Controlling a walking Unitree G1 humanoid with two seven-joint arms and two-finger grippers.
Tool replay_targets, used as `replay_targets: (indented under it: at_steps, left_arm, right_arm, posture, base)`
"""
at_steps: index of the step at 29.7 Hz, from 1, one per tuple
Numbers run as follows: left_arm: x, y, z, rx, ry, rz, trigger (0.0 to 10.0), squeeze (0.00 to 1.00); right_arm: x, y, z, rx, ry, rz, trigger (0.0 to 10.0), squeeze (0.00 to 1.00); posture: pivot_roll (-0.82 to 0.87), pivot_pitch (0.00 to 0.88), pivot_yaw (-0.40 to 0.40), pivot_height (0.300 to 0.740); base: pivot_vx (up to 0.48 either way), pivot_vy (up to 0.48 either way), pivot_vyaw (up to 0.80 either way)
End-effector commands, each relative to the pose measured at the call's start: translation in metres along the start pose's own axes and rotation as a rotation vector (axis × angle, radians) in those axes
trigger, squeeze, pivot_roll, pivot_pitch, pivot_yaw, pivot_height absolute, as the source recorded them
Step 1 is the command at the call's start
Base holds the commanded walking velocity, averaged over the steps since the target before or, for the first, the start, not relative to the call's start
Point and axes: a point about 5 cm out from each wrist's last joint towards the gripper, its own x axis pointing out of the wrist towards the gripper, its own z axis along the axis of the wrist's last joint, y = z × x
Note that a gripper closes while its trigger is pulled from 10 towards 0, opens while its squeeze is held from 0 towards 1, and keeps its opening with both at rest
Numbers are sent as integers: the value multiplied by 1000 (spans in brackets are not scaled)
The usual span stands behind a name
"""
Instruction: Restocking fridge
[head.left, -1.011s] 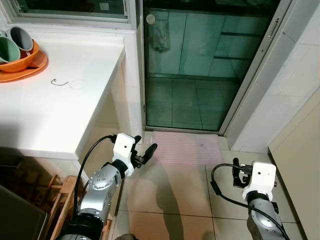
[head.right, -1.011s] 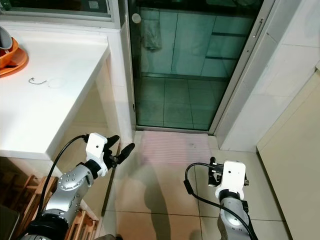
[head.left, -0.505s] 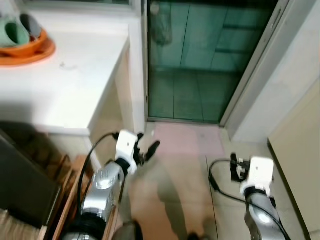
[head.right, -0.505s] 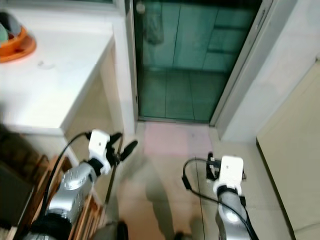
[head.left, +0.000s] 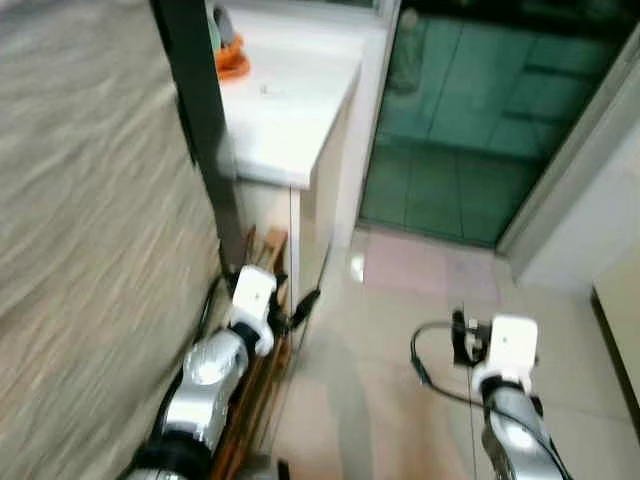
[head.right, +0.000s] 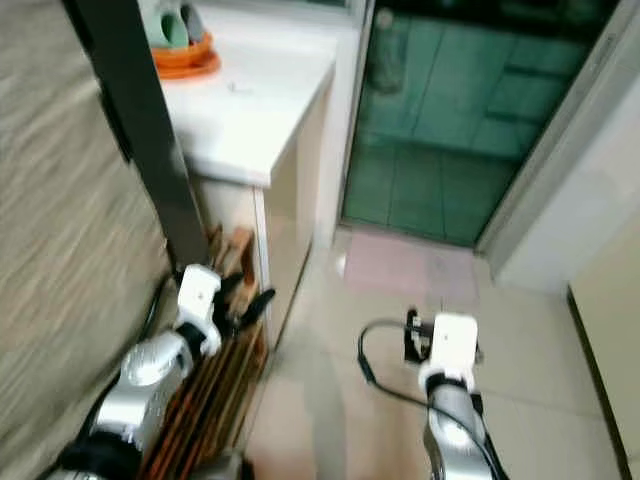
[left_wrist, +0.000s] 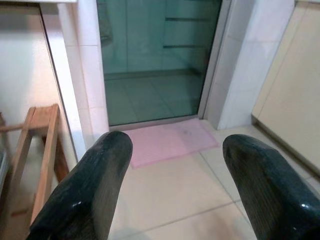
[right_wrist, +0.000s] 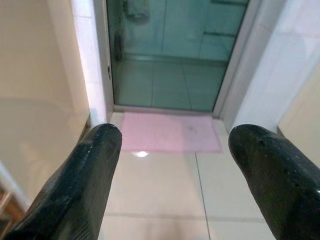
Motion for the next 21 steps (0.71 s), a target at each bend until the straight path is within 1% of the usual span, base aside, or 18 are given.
replay_targets:
  at_steps: [1, 21]
  left_arm:
    - [2, 0, 4, 13, -12, 0, 10000, 0]
    - [0, -5, 6, 22, -24, -23, 10000, 0]
  right_arm:
    - [-1, -6, -2, -2, 11, -14, 10000, 0]
    - [-1, -3, -5, 2, 25, -5, 10000, 0]
  posture:
    - [0, 0, 1, 740]
    - [9, 0, 3, 740]
  base:
    - [-398, 0, 0]
    - [-399, 0, 0]
